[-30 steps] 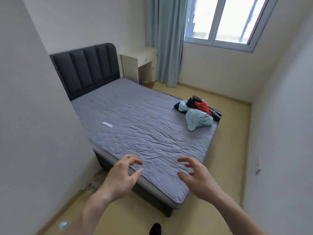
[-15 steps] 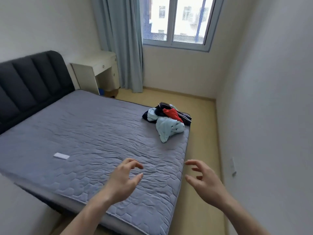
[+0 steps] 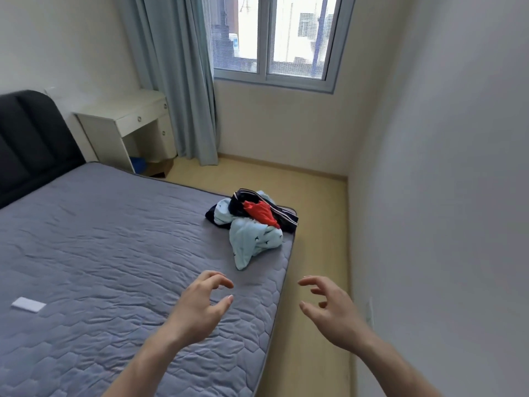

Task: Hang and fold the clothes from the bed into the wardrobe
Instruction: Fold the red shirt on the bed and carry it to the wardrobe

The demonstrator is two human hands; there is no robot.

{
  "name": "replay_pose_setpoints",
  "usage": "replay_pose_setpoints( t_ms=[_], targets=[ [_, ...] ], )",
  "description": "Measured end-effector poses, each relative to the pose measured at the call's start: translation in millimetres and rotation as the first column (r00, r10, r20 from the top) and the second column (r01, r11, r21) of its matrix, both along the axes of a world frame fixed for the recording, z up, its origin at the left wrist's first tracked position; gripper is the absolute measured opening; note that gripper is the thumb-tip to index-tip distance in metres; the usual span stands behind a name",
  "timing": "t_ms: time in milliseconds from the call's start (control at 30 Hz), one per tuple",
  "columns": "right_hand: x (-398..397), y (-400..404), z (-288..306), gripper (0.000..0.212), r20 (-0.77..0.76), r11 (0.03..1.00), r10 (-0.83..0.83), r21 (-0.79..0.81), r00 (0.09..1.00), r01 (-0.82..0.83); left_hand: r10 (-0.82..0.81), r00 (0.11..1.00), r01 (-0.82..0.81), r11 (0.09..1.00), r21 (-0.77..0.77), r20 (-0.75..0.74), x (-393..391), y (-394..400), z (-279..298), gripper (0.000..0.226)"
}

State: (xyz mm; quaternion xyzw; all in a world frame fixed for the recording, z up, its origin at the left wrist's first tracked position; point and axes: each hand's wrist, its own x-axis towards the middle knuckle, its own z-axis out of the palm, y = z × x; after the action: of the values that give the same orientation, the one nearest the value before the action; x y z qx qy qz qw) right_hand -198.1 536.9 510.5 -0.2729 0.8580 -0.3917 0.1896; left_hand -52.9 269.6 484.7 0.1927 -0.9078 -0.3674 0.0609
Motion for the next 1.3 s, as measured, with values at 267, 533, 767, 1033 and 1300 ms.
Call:
replay_pose_setpoints(
  t_ms=[267,533,767,1033,1300],
  targets=[
    [-138.4,-25.1,-12.2,0.034,0.017,0.991,0.127,0.036,0.992,-0.127,0.107,0.993,-0.109,0.994,0.031,0.043,-93.2,6.7,-5.2,0.015],
    [-227.2,-118.7,-51.8,0.032,0.113,0.957,0.271,0.077,0.956,-0.28,0.29,0.95,-0.297,0.953,0.052,0.112,-130.0,-70.6,-37.6,0.013],
    [-308.7,-189.4,-71.7,0.036,0.101,0.935,0.303,0.16,0.948,-0.316,0.356,0.92,-0.37,0.927,0.062,0.161,-190.4,-138.2,-64.4,0.015],
    [-417.4,-273.4,-100.7,0.038,0.109,0.908,0.356,0.194,0.928,-0.371,0.408,0.893,-0.426,0.903,0.064,0.19,-261.8,-194.7,-80.4,0.012],
    [-548.8,-391.8,-195.5,0.059,0.135,0.835,0.406,0.348,0.904,-0.427,0.522,0.79,-0.553,0.833,0.009,0.322,-341.8,-239.0,-120.5,0.015]
  ],
)
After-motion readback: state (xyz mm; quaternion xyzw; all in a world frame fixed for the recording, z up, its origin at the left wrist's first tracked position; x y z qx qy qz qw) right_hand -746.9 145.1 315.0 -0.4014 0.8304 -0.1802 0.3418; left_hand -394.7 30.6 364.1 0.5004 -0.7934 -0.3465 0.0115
